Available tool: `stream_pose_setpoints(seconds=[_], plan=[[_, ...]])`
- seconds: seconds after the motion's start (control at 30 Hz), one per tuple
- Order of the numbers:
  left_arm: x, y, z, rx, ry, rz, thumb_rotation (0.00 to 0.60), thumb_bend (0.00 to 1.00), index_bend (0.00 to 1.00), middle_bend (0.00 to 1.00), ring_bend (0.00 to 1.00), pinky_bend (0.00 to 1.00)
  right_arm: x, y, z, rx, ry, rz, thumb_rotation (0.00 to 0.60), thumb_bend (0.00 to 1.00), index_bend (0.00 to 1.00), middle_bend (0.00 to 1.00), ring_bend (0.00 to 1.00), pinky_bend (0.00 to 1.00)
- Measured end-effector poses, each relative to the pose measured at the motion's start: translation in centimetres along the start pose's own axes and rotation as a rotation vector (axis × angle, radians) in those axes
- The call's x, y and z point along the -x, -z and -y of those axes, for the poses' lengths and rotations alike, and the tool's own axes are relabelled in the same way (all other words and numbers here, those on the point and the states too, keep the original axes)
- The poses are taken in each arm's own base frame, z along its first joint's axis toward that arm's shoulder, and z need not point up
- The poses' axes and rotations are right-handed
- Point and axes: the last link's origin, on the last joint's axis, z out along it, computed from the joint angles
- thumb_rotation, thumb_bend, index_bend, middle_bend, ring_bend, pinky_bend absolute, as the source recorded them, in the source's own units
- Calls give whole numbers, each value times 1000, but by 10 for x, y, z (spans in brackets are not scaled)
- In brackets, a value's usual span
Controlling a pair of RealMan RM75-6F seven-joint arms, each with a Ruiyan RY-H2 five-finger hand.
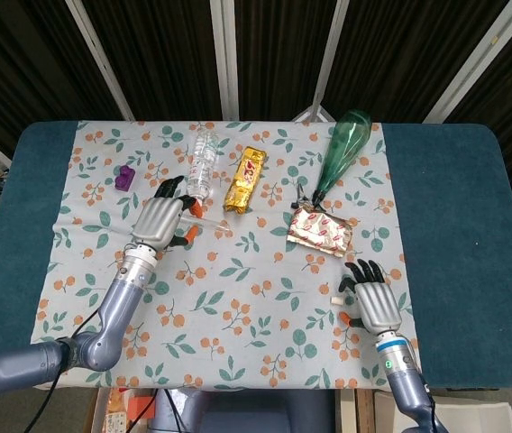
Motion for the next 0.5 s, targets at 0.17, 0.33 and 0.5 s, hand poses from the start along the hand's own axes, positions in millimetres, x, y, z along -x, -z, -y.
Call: stream_pose_setpoints(seconds=[0.17, 0.33, 0.5], plan=[[-8, -8, -8, -6, -13, 6, 600, 594, 577, 427, 35, 0, 3, -2, 4, -12, 0, -10, 600, 253, 489, 181, 77, 0], [-19, -14, -19, 3, -12, -9, 600, 595, 577, 427, 35, 0, 5, -3, 7, -19, -4, -12, 600, 256, 502, 185, 77, 0], [-22, -15, -22, 8, -10, -15, 600, 595, 577, 429, 35, 0, 7, -5, 9, -23, -5, -12, 600, 286, 502, 185, 77, 0]])
